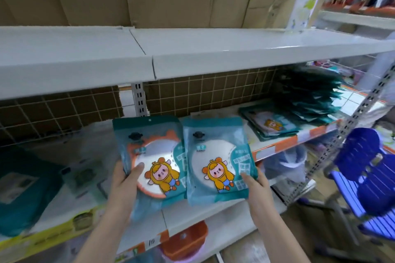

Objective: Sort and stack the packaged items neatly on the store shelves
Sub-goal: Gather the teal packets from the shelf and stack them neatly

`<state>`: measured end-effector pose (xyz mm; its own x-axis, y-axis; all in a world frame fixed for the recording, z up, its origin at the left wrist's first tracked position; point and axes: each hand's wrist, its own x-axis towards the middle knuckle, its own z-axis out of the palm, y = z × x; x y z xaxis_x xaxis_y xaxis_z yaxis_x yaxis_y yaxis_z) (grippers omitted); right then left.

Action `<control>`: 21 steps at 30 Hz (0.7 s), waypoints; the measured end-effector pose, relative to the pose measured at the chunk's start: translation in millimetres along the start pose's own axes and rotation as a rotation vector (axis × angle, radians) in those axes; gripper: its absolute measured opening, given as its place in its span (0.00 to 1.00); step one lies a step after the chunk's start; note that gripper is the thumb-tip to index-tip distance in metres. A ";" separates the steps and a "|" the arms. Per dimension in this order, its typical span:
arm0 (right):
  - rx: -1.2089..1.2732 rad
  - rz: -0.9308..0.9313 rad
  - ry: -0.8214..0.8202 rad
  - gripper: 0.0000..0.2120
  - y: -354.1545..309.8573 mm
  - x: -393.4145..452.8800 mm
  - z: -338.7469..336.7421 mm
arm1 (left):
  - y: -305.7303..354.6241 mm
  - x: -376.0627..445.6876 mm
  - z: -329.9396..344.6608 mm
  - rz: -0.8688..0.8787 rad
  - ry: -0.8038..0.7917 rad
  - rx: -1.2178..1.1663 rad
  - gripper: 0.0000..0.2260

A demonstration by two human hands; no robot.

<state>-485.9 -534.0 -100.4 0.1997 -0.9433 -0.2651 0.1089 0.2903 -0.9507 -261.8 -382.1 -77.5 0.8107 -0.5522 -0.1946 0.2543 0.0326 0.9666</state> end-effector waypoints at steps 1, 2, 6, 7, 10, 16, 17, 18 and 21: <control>0.002 -0.005 0.013 0.12 -3.2 8.1 -7.4 | 0.3 4.3 13.7 -0.011 -0.004 -0.004 0.13; 0.002 -0.006 0.022 0.11 -7.1 15.5 -14.0 | -0.6 8.9 27.1 -0.024 -0.007 -0.009 0.12; -0.043 -0.021 0.052 0.12 -18.8 52.9 -39.5 | -5.8 24.7 81.5 -0.020 -0.063 -0.033 0.10; -0.057 -0.029 0.059 0.11 -23.1 62.2 -45.0 | -7.2 29.9 93.3 -0.014 -0.065 -0.026 0.11; -0.094 -0.036 0.066 0.13 -35.0 91.6 -58.4 | -9.1 45.3 129.0 -0.019 -0.086 -0.042 0.13; 0.020 0.066 0.102 0.16 -48.5 147.3 -80.3 | -9.1 73.7 180.4 -0.091 -0.046 -0.052 0.12; 0.035 0.068 0.114 0.17 -51.5 156.8 -83.8 | -7.8 75.2 185.0 -0.095 -0.021 -0.051 0.13; 0.052 0.068 0.129 0.18 -54.9 167.3 -87.3 | -8.3 78.5 186.5 -0.101 0.004 -0.047 0.14; 0.058 0.077 0.200 0.18 -68.4 205.1 -98.6 | -5.0 79.5 191.2 -0.093 0.089 -0.026 0.15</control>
<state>-548.4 -763.2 -105.6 0.0126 -0.9296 -0.3684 0.1575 0.3657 -0.9173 -299.4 -585.4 -65.9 0.8261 -0.4778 -0.2986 0.3435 0.0070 0.9391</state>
